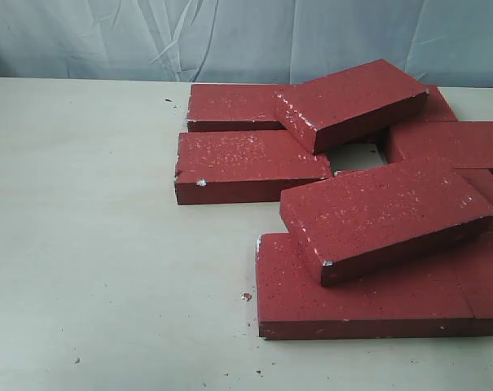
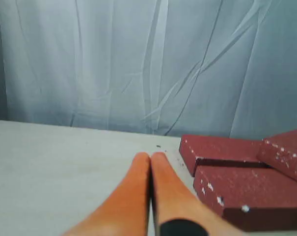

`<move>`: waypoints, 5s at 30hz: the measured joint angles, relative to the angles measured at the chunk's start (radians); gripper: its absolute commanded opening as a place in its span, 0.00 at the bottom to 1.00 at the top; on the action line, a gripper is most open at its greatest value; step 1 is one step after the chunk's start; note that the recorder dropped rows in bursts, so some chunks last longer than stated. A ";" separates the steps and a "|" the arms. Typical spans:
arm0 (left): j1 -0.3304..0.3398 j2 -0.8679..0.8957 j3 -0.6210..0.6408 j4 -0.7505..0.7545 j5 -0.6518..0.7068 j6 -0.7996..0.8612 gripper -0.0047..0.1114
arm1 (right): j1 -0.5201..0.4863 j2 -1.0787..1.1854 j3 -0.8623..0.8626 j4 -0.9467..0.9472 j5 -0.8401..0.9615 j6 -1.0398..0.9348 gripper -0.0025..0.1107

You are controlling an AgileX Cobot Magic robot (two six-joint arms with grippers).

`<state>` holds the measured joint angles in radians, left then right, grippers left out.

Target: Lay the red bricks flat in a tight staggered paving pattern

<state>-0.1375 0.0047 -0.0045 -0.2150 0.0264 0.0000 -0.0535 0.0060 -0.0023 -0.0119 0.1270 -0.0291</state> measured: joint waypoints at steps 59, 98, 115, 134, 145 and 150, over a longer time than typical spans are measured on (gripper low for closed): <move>-0.278 1.402 -0.876 0.254 0.347 0.101 0.04 | 0.000 1.360 -0.852 -0.110 0.261 -0.151 0.02; -0.678 1.848 -1.148 -0.171 0.495 0.583 0.04 | -0.101 1.661 -0.887 0.060 0.229 -0.488 0.02; -0.678 1.872 -1.148 -0.279 0.410 0.661 0.04 | -0.101 1.661 -0.887 0.371 0.355 -0.791 0.02; -0.626 1.767 -1.140 -0.146 0.506 0.636 0.04 | 0.023 1.645 -0.978 0.548 0.481 -0.916 0.02; -0.302 1.528 -1.121 0.040 0.841 0.517 0.04 | 0.391 1.671 -1.096 0.700 0.351 -0.908 0.02; -0.174 1.451 -1.010 0.115 0.854 0.482 0.04 | 0.524 1.774 -1.168 0.783 0.314 -0.906 0.02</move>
<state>-0.3112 1.4561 -1.0140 -0.1001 0.8804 0.4824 0.4706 1.7796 -1.1706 0.7707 0.4413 -0.9356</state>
